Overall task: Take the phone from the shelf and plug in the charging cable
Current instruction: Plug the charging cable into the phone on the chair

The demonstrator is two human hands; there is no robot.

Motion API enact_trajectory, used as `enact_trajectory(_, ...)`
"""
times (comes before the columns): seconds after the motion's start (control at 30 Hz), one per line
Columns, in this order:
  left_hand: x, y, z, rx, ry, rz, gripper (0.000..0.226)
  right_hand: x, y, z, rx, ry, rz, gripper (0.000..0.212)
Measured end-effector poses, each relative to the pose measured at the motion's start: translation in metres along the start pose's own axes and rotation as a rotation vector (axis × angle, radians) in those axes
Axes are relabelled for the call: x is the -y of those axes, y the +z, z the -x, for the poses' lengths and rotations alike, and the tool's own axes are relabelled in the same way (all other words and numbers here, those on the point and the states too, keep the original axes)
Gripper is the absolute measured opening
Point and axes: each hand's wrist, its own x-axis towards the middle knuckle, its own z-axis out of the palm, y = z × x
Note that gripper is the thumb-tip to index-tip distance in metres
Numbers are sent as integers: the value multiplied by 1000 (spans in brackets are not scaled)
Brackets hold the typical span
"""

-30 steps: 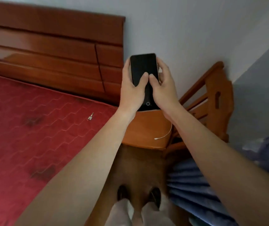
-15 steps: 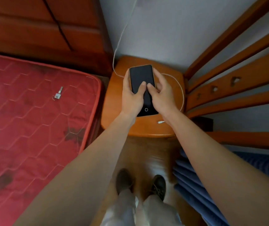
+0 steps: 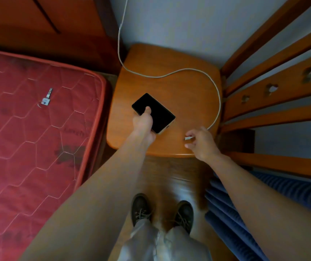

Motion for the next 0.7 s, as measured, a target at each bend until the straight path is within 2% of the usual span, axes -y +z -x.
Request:
enact_trajectory(0.1,3,-1,-6,-8,-14,36,41,-2,7,-4,-18,-30,18,16)
enact_trajectory(0.23,10,1,-18,-22,-4,57,39,7,10,-12,-85,-72,15,7)
enact_trajectory(0.3,12,3,-25,-27,19,70,39,18,10,-18,-96,-113,-84,5)
enact_trajectory(0.47,14,9,-34,-18,65,130,42,35,10,-30,4,-108,-610,8)
enact_trajectory(0.7,8,15,-45,-52,111,133,39,41,6,-33,32,-85,-764,14)
